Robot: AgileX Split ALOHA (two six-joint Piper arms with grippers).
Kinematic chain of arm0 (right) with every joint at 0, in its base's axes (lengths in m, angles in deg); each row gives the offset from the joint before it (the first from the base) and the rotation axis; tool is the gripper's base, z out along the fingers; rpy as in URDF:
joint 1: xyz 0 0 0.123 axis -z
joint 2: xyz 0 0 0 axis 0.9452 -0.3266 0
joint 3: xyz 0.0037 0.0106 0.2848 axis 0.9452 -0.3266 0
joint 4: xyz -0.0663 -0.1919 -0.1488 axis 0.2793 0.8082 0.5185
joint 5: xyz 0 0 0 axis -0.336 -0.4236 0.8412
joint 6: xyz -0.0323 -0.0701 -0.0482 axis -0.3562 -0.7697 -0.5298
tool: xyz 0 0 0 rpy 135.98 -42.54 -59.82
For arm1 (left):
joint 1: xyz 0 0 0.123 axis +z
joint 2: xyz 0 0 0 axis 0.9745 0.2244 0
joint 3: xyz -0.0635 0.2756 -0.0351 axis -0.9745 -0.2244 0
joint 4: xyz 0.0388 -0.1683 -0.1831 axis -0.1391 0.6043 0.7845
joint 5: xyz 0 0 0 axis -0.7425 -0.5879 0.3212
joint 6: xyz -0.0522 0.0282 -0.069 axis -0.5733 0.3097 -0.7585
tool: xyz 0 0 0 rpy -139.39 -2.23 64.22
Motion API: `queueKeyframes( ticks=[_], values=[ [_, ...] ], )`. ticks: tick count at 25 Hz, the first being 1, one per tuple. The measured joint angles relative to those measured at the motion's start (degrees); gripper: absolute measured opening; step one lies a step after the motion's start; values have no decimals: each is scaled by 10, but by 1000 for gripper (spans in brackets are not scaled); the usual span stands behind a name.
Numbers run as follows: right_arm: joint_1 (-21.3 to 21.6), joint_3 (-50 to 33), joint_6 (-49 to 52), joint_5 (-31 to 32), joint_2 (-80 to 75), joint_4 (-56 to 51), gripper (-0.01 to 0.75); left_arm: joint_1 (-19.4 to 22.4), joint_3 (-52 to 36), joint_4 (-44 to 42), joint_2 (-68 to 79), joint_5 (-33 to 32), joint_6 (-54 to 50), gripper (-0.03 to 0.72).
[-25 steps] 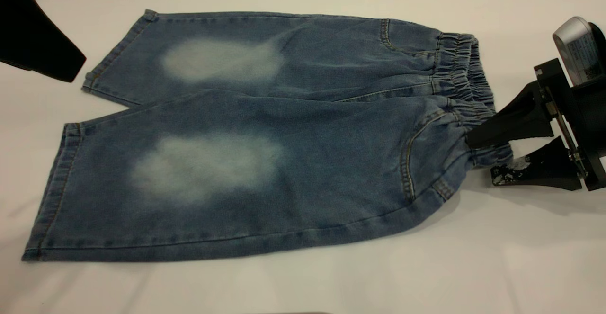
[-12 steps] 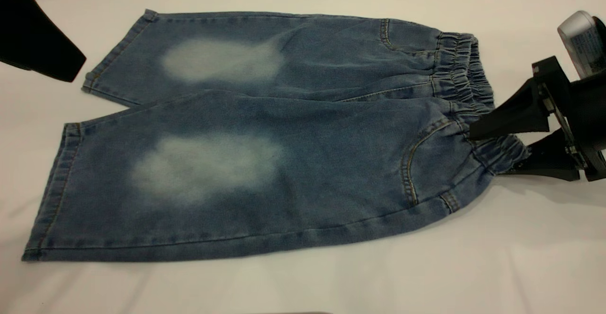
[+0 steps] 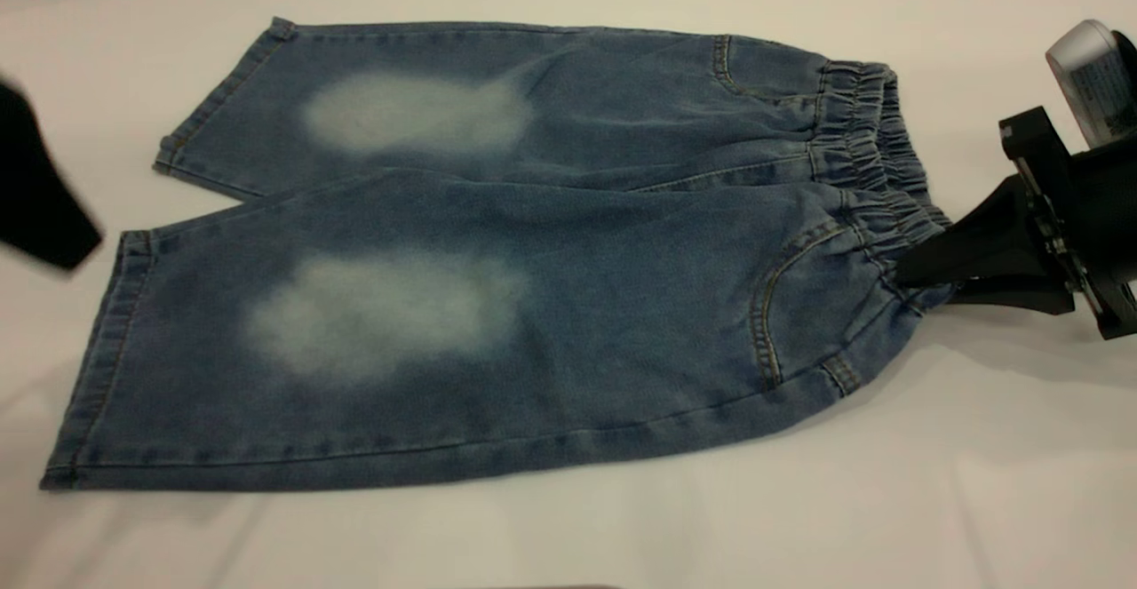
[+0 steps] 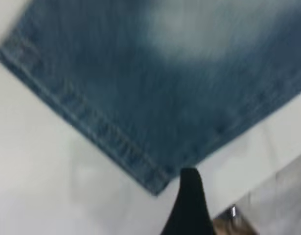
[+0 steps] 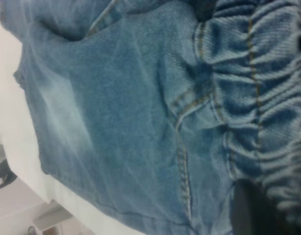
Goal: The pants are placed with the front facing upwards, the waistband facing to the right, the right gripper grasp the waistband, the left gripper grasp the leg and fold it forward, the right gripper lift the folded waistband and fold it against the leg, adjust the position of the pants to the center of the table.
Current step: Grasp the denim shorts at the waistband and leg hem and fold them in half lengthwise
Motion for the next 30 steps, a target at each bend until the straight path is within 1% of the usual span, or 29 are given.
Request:
queueKeyframes(
  ticks=[4,7,10,15,19,21,26,30],
  values=[
    [0,0,0,2,0,-1,53,-6,0,-40,70,-5,-3,516],
    [0,0,0,2,0,-1,53,-16,-12,-95,106,6,-3,516],
    [0,0,0,2,0,-1,53,-25,-46,-143,126,51,-2,516],
    [0,0,0,2,0,-6,53,-39,-101,-152,152,149,25,516],
    [0,0,-1,2,0,-8,53,-39,-114,-155,174,224,27,516],
    [0,0,-1,2,0,-9,53,-39,-114,-160,183,245,29,516],
    [0,0,-1,5,0,-9,53,-39,-114,-173,219,265,29,516],
    [0,0,-1,6,0,-9,54,-39,-114,-175,234,301,29,516]
  ],
)
